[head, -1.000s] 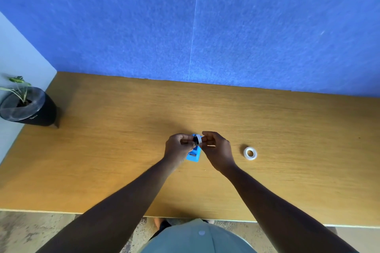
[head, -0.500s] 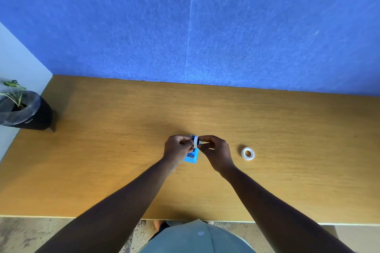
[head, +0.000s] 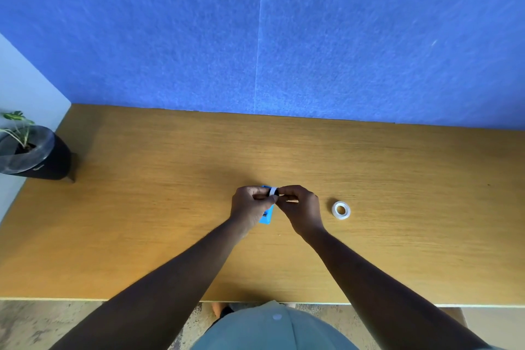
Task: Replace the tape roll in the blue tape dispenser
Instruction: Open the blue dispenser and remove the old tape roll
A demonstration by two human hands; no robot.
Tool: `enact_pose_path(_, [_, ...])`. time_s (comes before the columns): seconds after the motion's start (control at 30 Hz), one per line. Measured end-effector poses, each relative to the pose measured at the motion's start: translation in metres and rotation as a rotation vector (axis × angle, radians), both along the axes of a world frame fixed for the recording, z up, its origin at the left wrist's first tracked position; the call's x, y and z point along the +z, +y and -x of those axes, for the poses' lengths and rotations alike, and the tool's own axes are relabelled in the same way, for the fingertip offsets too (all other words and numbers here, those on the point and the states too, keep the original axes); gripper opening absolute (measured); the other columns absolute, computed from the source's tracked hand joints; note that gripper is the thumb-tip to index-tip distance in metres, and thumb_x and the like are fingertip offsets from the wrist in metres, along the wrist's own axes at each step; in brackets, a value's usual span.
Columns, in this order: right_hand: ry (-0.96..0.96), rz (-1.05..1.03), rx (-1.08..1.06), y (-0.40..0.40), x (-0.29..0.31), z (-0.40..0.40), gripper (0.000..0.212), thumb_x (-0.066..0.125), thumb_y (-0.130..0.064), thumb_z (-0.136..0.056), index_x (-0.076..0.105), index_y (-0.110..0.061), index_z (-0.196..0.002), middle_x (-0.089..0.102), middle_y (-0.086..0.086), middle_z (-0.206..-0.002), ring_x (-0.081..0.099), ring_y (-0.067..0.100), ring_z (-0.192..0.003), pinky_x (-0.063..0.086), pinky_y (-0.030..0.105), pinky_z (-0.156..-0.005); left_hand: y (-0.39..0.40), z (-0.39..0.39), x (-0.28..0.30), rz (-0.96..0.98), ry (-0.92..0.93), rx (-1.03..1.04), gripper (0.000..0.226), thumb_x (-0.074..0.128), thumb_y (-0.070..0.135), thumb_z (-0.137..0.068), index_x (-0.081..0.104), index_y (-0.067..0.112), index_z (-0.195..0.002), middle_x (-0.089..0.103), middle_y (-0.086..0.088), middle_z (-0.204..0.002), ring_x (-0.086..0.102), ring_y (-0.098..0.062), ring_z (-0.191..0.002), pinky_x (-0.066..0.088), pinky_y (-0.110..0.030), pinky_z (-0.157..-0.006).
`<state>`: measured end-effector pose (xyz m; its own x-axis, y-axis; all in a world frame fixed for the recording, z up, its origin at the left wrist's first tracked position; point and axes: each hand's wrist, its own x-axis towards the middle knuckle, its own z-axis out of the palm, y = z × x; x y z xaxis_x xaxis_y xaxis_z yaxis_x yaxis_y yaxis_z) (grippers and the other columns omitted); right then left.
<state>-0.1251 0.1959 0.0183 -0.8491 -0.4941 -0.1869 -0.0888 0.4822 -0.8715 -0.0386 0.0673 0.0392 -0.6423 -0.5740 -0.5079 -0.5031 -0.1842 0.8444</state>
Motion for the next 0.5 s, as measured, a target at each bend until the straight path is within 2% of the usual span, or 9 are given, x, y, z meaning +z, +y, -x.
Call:
enact_pose_path(0.13, [0.169, -0.022, 0.080, 0.003, 0.003, 0.002, 0.019, 0.084, -0.019, -0.087, 0.078, -0.013, -0.103, 0.077, -0.003, -0.095, 0.075, 0.009, -0.085, 0.065, 0.036, -0.073, -0.001, 0.001, 0.002, -0.040, 0.013, 0.002, 0.030, 0.083, 0.019, -0.087, 0.076, 0.008, -0.113, 0.079, -0.006, -0.100, 0.079, -0.018, -0.090, 0.064, -0.035, -0.088])
enact_pose_path(0.3, [0.365, -0.111, 0.107, 0.005, 0.006, 0.001, 0.018, 0.082, -0.025, -0.083, 0.077, -0.012, -0.095, 0.076, -0.003, -0.087, 0.072, 0.011, -0.073, 0.061, 0.036, -0.066, 0.004, 0.001, 0.004, -0.040, 0.039, -0.012, 0.027, 0.078, 0.012, -0.092, 0.075, 0.004, -0.117, 0.078, -0.008, -0.102, 0.077, -0.015, -0.091, 0.061, -0.017, -0.075])
enact_pose_path(0.37, [0.448, -0.153, 0.113, 0.004, 0.006, 0.001, 0.018, 0.082, -0.027, -0.081, 0.075, -0.012, -0.089, 0.074, -0.001, -0.084, 0.070, 0.014, -0.070, 0.059, 0.036, -0.061, 0.007, 0.002, 0.003, -0.032, 0.035, -0.009, 0.027, 0.077, 0.010, -0.092, 0.075, 0.003, -0.118, 0.078, -0.009, -0.103, 0.077, -0.017, -0.093, 0.062, -0.019, -0.077])
enact_pose_path(0.5, [0.617, -0.237, 0.159, 0.001, 0.001, 0.004, 0.020, 0.082, -0.026, -0.080, 0.072, -0.010, -0.086, 0.072, 0.006, -0.084, 0.069, 0.023, -0.068, 0.056, 0.033, -0.056, 0.011, 0.005, 0.000, -0.042, 0.021, 0.018, 0.023, 0.077, 0.009, -0.090, 0.079, 0.005, -0.112, 0.080, -0.009, -0.096, 0.078, -0.024, -0.092, 0.065, -0.034, -0.086])
